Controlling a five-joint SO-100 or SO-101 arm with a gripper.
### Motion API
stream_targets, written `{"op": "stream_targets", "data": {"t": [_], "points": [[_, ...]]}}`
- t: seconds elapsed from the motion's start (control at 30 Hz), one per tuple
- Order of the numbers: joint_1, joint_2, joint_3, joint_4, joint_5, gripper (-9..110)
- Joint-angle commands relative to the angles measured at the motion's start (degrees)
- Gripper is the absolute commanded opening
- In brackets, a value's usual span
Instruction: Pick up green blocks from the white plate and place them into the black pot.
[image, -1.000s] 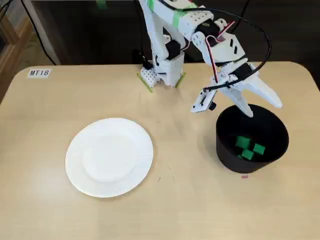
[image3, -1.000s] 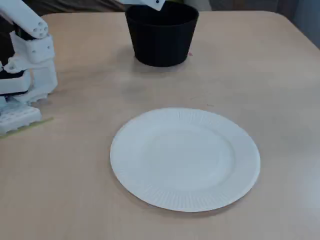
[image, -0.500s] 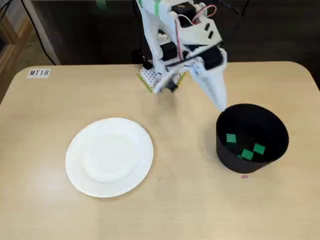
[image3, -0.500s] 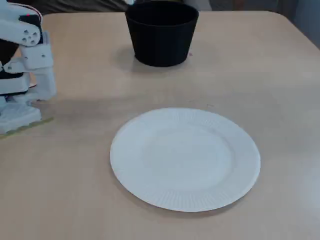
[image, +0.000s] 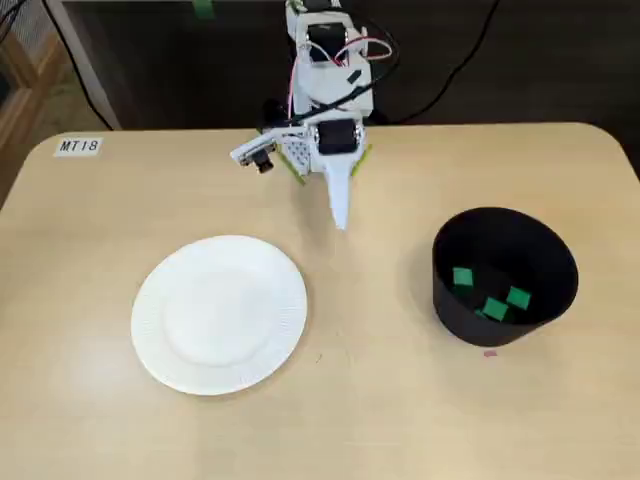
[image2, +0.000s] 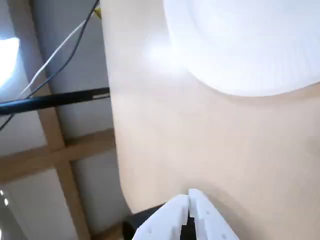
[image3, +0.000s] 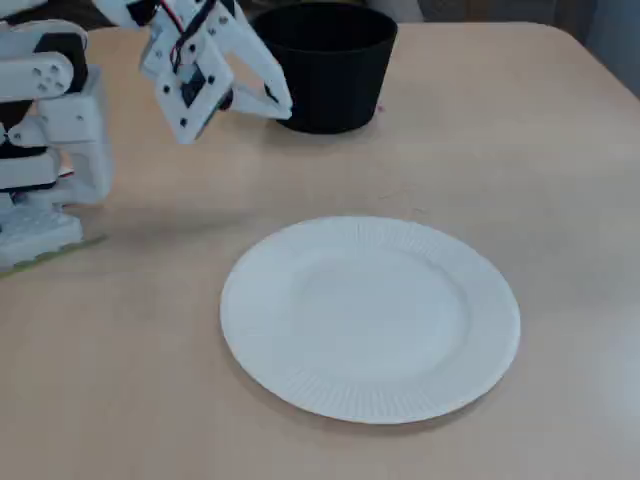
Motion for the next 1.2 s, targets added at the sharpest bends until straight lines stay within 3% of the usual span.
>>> {"op": "stream_targets", "data": {"t": [0.0,0.27,1.17], "points": [[-0.53,2.55,2.29,0.44,-0.88,-2],[0.44,2.55,9.23,-1.93,-3.43,-2],[1.93,2.64,9.49,-2.46,-1.67,-2]]}}
